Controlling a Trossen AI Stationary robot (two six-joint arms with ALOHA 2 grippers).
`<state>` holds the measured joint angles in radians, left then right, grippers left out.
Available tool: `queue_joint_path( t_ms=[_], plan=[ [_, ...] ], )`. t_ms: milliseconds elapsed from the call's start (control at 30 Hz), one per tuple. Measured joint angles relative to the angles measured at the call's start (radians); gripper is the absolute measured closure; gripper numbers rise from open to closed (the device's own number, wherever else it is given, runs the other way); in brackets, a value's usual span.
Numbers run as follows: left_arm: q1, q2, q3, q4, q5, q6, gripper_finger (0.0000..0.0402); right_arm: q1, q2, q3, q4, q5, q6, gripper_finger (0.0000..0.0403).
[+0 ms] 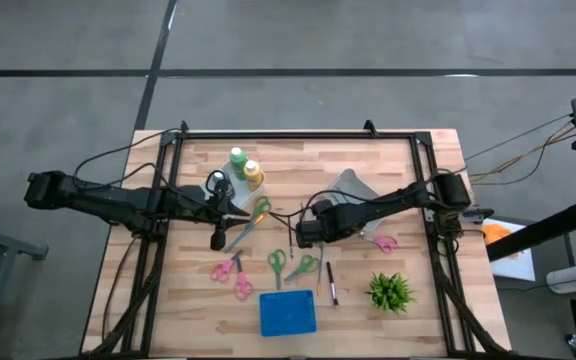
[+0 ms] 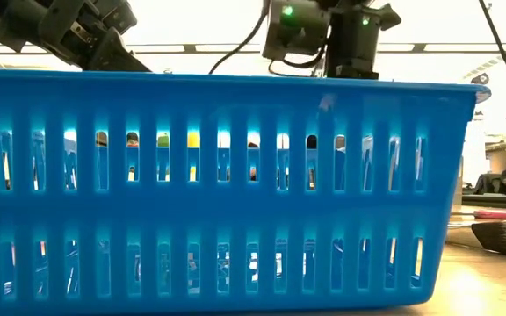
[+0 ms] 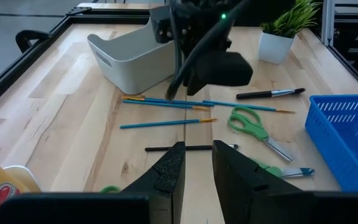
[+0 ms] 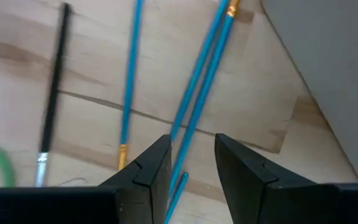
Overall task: Pick & Place Paint Supplies
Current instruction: Put the blue paintbrush into the gray bin
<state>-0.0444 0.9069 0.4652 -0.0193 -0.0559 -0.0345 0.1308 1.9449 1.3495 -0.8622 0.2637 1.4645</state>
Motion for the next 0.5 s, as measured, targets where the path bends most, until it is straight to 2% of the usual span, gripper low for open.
queue_joint_path(
  t_ms=[333, 500],
  plan=[
    [0.0, 0.0, 0.0, -0.009, 0.0, 0.0, 0.0319, -0.002, 0.08, 0.071, -0.086, -0.003, 0.052, 0.028],
    [0.0, 0.0, 0.0, -0.01, 0.0, 0.0, 0.0319, -0.002, 0.095, 0.076, -0.075, -0.003, 0.064, 0.028]
  ],
)
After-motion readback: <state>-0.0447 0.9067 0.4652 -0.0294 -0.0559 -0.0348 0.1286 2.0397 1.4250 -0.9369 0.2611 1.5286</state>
